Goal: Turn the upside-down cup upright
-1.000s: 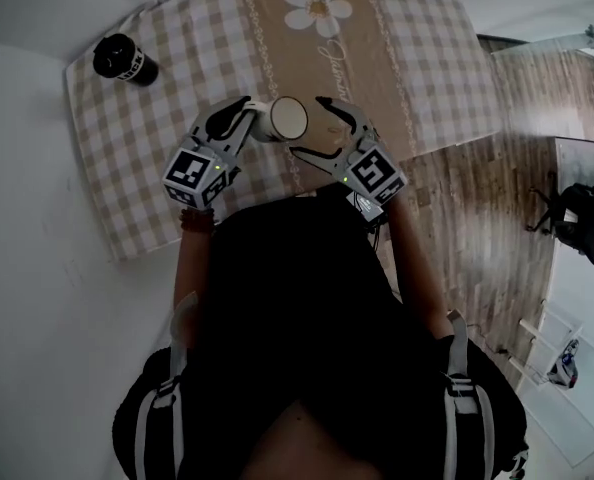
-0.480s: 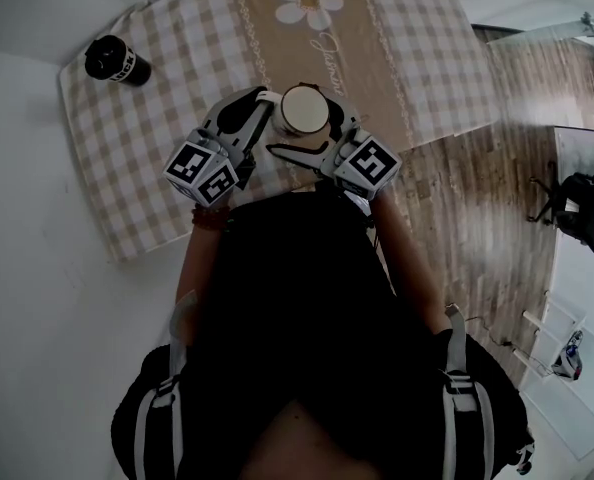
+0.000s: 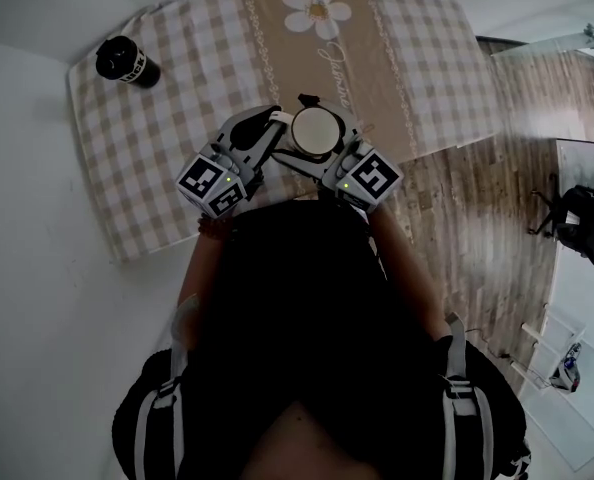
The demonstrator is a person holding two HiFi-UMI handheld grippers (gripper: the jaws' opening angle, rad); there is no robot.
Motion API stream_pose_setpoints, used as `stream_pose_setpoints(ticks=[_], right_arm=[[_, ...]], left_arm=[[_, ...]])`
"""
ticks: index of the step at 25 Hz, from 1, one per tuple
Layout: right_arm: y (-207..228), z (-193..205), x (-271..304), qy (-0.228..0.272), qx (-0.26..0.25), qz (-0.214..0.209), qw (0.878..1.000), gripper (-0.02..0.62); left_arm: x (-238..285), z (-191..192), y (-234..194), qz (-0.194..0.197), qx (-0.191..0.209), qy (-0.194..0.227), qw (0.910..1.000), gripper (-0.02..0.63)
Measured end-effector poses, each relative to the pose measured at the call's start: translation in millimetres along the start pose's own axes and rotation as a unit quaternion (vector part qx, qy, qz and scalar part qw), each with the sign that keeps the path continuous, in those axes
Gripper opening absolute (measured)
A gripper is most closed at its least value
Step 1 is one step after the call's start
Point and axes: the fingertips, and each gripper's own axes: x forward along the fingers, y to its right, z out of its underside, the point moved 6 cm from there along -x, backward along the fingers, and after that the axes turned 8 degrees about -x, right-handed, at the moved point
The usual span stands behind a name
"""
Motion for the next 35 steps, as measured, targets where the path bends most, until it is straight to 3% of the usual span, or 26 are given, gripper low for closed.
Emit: stream_pose_setpoints(ticks=[6,8,14,18,22,25,29,35], right_arm=[[-6,8,4,-0.016,-0.024,-0.018,0.999,0.410],[-8,11,6,-0.010,-0.021,-0.024,0.999,0.410],[-23,13,9,0.025,0.017,-0.060,0.998,0.410],[-1,20,-1,0.035,0.046,-0.012,0.998,0.410],[26,33,-5,0.001,0.009,0.051,0.999,0.410],[35,50,0,-0.027,-0.020,0.081,0.996,0.410],[38,67,14,-0.059,-0.053,0.097,0.992,0.410],[35,93,25,-0.093,-0.051,0.090,0.990,0.410]], left_arm=[[-8,10,-3,-0.006,0.053,-0.034,0.9980,0.070],[-12,11,-5,-0.007,0.075,-0.042,0.9963,0.102],[-33,10,2,0.050,0.111,-0.076,0.9896,0.104],[-55,11,-5,0.039,0.104,-0.102,0.9886,0.088],[-74,10,-21,-0.014,0.115,-0.106,0.9876,0.034],[-76,16,-24,-0.024,0.118,-0.103,0.9874,0.029],[-70,24,-18,-0.016,0.133,-0.118,0.9840,0.029],[-57,37,-11,0.004,0.150,-0.155,0.9765,0.029]])
